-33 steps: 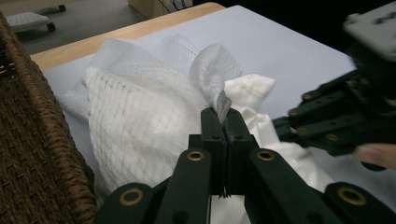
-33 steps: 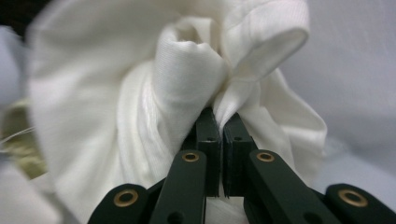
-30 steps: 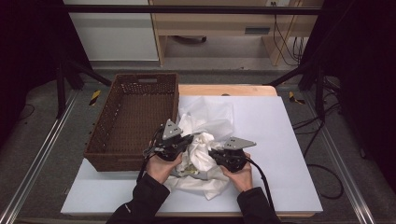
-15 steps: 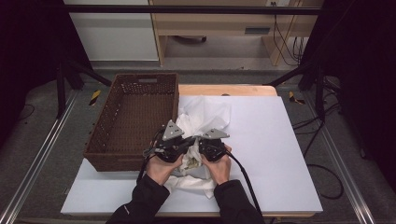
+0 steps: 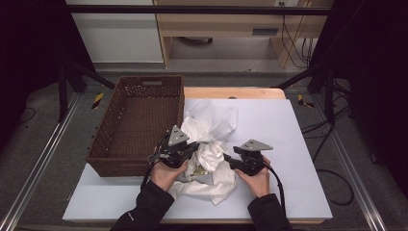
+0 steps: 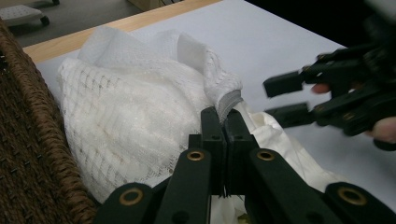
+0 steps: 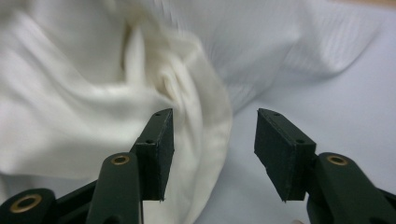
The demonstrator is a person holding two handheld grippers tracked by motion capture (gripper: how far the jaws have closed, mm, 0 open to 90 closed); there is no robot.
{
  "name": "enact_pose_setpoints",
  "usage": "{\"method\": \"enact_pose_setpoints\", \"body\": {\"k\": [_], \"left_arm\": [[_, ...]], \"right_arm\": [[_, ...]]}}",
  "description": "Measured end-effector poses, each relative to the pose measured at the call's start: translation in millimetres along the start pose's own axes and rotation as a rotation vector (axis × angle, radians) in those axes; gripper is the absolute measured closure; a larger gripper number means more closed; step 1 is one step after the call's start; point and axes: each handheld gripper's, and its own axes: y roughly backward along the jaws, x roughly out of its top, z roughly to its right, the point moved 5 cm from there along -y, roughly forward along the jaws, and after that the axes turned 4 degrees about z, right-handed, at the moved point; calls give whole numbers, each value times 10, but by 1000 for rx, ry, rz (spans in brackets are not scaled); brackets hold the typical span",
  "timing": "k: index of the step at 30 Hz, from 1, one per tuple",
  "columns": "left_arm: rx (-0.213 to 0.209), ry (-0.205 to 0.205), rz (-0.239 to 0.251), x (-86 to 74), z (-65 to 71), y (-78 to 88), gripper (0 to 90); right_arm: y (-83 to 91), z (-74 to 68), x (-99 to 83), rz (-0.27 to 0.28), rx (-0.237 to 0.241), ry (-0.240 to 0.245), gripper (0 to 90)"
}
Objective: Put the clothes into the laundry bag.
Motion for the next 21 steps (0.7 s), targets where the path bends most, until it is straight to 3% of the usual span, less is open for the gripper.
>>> {"method": "enact_pose_setpoints", "body": {"k": [2, 4, 5, 6, 7, 10, 13, 18, 20, 21], "left_arm": [[0, 3, 1, -11, -4, -3, 892], [-2, 8, 1, -28, -11, -10, 892], [-1, 7, -1, -40, -14, -16, 892], [0, 9, 0, -45, -15, -21, 892], [1, 10, 0, -52, -16, -22, 892], [5, 11, 5, -46, -27, -14, 891], [14, 17, 11, -20, -43, -7, 892], [39, -12, 13, 55, -21, 30, 892], [34, -18, 6, 82, -7, 35, 893], [19, -11, 3, 97, 9, 38, 893]], "right_arm": [[-147, -20, -79, -45, -4, 9, 493], [-253, -55, -114, -117, -7, 28, 641], [-258, -64, -99, -108, 4, 24, 786], [-273, -84, -101, -114, 44, -8, 832], [-269, -89, -97, -113, 41, -11, 849], [-190, -176, -57, -64, 128, -11, 862], [19, -375, 146, 73, 255, 8, 863], [38, -713, 266, 122, 269, 130, 861], [-27, -814, 326, 134, 235, 179, 860], [-60, -835, 350, 136, 226, 176, 860]]}}
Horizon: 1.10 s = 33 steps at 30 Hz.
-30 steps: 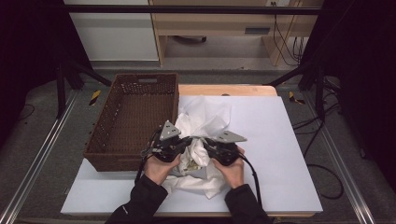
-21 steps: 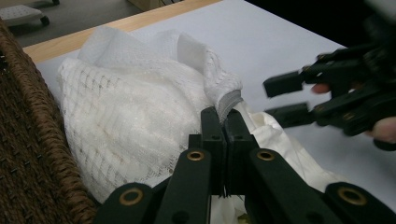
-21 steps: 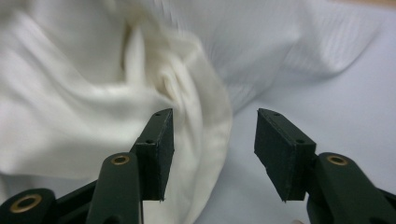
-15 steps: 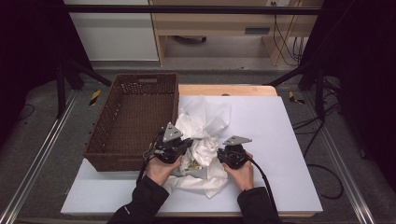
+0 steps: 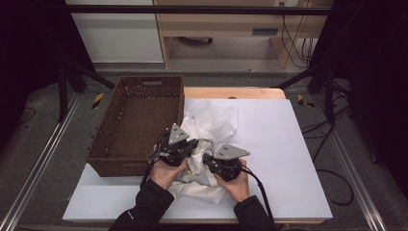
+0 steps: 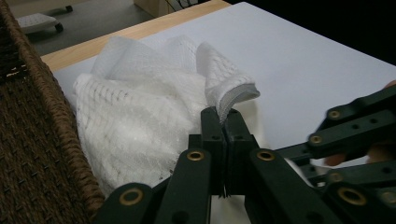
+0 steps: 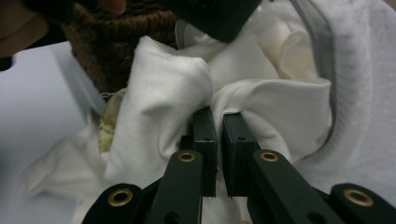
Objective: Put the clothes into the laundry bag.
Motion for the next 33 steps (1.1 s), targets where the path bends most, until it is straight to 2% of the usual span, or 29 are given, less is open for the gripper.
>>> {"method": "enact_pose_setpoints", "body": {"k": [3, 4, 5, 7, 10, 12, 14, 15, 16, 19, 21, 22, 24, 25, 27, 28, 29, 30, 31, 33], "left_arm": [[9, -24, 5, 42, 60, 19, 895], [9, -27, 7, 46, 62, 32, 895], [4, -20, 11, 46, 65, 52, 895], [-14, -1, 24, 31, 47, 86, 896], [-43, 27, 8, -51, 15, 61, 895], [-46, 32, 10, -81, 7, 54, 895], [-37, 31, 8, -93, -14, 54, 894], [-33, 31, 6, -96, -23, 53, 894], [-24, 26, 3, -103, -36, 52, 894], [-21, 30, 0, -123, -54, 28, 894], [-21, 29, 0, -121, -48, 16, 893], [-18, 29, 4, -118, -41, 8, 893], [-17, 22, 2, -114, -38, 0, 893], [-18, 24, 1, -114, -39, -4, 893], [-19, 27, 4, -117, -43, -8, 893], [-20, 29, 3, -119, -47, -8, 893], [-20, 28, 4, -123, -49, -7, 893], [-19, 28, 6, -125, -52, -5, 893], [-19, 29, 8, -127, -57, -2, 893], [-18, 32, 11, -126, -65, 0, 893]], "right_arm": [[-200, 1, 68, -17, -56, 6, 861], [-293, 38, 77, -37, -115, 15, 862], [-343, 76, 71, -53, -153, 11, 862], [-458, 212, 24, -82, -242, -32, 863], [-574, 397, -94, -96, -304, -114, 861], [-566, 418, -95, -93, -298, -131, 854], [-497, 426, -83, -90, -264, -143, 810], [-417, 431, -64, -87, -226, -170, 755], [-355, 426, -51, -81, -200, -177, 704], [-6, 395, -24, -36, -132, -163, 615], [264, 385, -53, -13, -122, -155, 551], [349, 398, -91, -21, -134, -145, 521], [430, 437, -216, -69, -171, -135, 491], [419, 457, -295, -96, -171, -141, 489], [336, 488, -450, -161, -182, -156, 504], [266, 506, -524, -194, -191, -138, 540], [195, 509, -587, -229, -198, -141, 616], [142, 504, -628, -244, -178, -147, 727], [122, 486, -621, -249, -169, -146, 840], [151, 436, -545, -208, -135, -161, 876]]}}
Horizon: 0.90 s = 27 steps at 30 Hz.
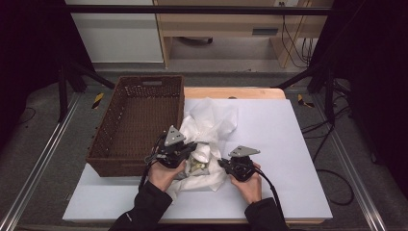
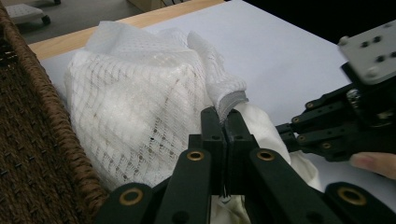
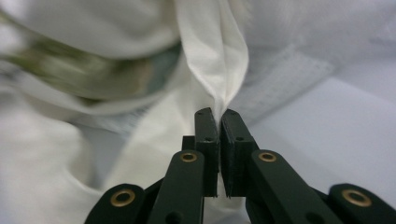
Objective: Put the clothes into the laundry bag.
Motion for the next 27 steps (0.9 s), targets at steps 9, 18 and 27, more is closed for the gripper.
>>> {"method": "enact_pose_setpoints", "body": {"k": [9, 18, 27], "left_arm": [[28, -41, 2, 133, 73, 15, 894], [-28, 4, 24, 131, 113, 81, 895], [-6, 17, 10, 25, -7, 43, 894]], "right_arm": [[20, -550, 493, 237, 158, 128, 877], [-559, -312, 560, 145, -166, 81, 879], [-402, -191, 552, 165, -64, -23, 716]]}}
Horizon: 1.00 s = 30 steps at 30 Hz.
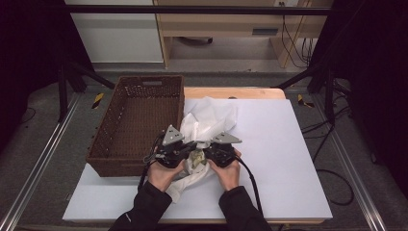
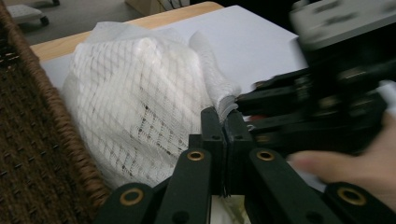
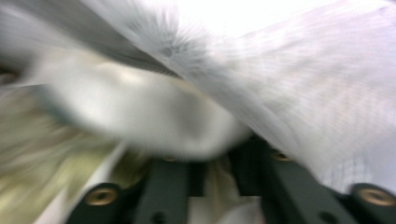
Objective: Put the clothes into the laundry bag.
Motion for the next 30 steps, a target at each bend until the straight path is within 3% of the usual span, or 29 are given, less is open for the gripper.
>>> {"method": "enact_pose_setpoints", "body": {"k": [5, 6, 7, 9, 13, 16, 18, 20, 22, 25, 27, 30], "left_arm": [[7, 4, -2, -31, -22, -21, 893], [7, 4, -2, -31, -22, -21, 894], [10, 2, -2, -29, -19, -23, 894], [12, -1, 0, -27, -18, -21, 893], [13, 2, 0, -24, -31, -33, 893], [14, -1, 2, -24, -18, -41, 893], [15, -1, 3, -20, -24, -39, 893], [15, 2, 4, -9, -35, -37, 893], [15, -2, 4, 9, -21, -33, 893], [22, -19, 14, 77, 39, -15, 894], [27, -35, 13, 101, 56, 1, 894], [18, -31, 18, 131, 94, 31, 896]], "right_arm": [[543, 55, 35, 73, 118, -29, 556], [543, 55, 35, 73, 118, -29, 556], [696, 102, -15, 60, 101, -2, 499], [717, 142, -102, 25, 86, 9, 446], [530, 124, -433, -93, 86, 8, 464], [381, 95, -512, -158, 79, 20, 718], [377, 67, -460, -132, 110, 12, 833], [400, -2, -384, -105, 131, 40, 843], [435, -119, -258, -30, 188, 44, 844], [409, -295, -81, 47, 212, 83, 845], [360, -353, -21, 67, 204, 88, 844], [91, -358, 68, 73, 74, 79, 844]]}}
